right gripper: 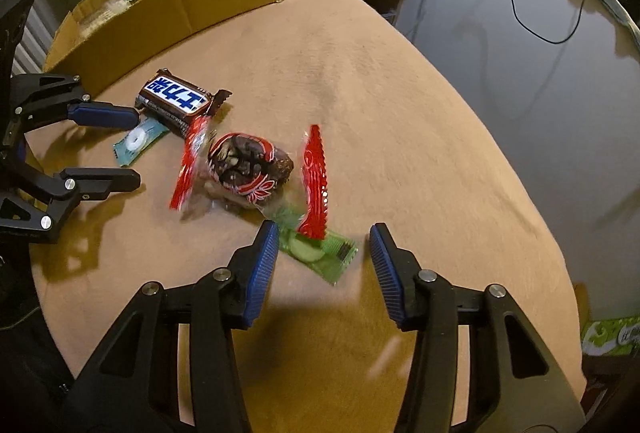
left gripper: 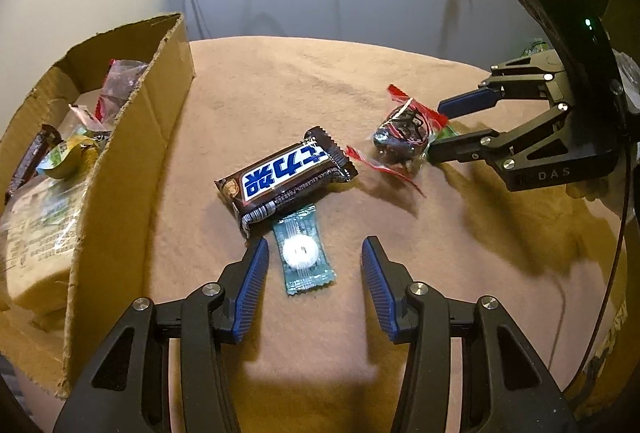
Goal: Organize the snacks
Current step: 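Grasp the teal mint packet with left gripper while right grasps green candy, then carry both candies into the cardboard box and open both grippers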
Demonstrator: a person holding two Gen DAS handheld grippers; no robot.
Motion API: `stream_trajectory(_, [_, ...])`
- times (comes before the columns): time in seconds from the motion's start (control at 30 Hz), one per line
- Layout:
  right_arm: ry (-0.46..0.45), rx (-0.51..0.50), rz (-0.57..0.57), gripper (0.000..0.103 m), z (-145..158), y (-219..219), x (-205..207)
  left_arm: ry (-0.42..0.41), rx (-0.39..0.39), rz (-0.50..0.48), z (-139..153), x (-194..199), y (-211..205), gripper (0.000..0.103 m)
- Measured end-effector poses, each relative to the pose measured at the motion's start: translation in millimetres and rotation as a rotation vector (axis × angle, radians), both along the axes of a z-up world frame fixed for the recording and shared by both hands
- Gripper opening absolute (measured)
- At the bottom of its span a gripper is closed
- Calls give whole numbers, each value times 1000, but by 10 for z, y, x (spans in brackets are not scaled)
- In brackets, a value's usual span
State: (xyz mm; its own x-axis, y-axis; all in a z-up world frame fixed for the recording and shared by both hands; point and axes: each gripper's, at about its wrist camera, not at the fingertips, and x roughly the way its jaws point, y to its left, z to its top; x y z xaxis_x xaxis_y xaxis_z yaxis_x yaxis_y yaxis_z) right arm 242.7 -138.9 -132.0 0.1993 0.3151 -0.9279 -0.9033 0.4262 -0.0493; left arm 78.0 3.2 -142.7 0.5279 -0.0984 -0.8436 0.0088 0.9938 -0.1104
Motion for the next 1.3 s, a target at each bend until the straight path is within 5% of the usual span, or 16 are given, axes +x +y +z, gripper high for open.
stream_trajectory(0.5, [47,-43,55,50,-27,80,-78,-11,26,-13,-32,74,31,30])
stream_trajectory(0.8, [37,-95,23,25,-34,156,-309,-26,41,-43,25,0,-63,20])
stream_trajectory(1.3, [27,-67,-115,23,66,2,-647,-57,-19,-70,157,-196,-155,18])
